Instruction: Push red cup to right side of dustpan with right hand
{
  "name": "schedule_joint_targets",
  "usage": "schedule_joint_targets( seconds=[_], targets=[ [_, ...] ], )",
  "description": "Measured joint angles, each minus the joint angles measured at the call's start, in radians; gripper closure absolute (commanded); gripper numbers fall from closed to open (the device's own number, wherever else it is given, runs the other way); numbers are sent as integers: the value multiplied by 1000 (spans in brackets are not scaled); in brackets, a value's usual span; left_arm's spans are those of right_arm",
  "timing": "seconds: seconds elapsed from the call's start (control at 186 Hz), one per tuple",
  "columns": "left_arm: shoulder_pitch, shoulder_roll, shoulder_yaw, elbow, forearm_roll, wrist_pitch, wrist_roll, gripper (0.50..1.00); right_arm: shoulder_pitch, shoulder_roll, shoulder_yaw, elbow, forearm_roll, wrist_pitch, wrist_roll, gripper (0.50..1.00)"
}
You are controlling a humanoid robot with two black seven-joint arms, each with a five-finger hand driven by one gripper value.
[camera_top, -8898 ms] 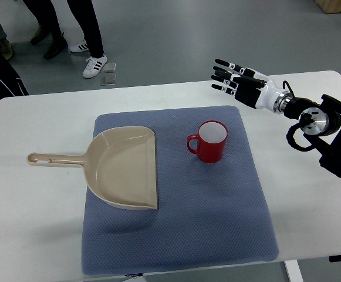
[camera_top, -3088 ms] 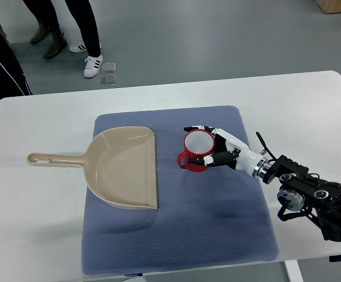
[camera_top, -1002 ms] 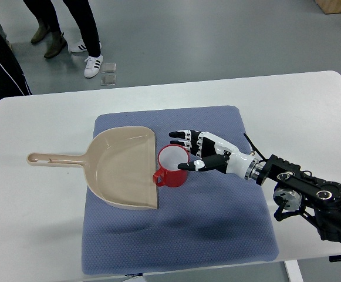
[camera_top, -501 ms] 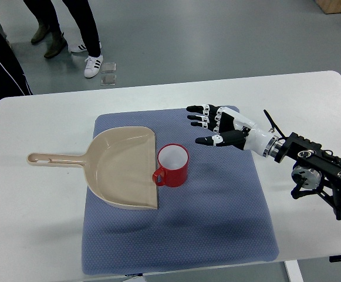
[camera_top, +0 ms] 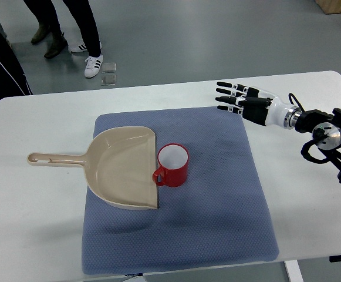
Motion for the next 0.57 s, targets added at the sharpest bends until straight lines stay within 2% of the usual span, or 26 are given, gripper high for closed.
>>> schedule_joint_targets(
  seconds=[0.183, 0.566],
  targets=[
    [0, 0, 0, 0, 0, 0, 0, 500, 13, 0, -7, -1, 125, -35, -46, 566],
    [0, 0, 0, 0, 0, 0, 0, 500, 9, 11, -5, -1, 129, -24, -38, 566]
  ],
)
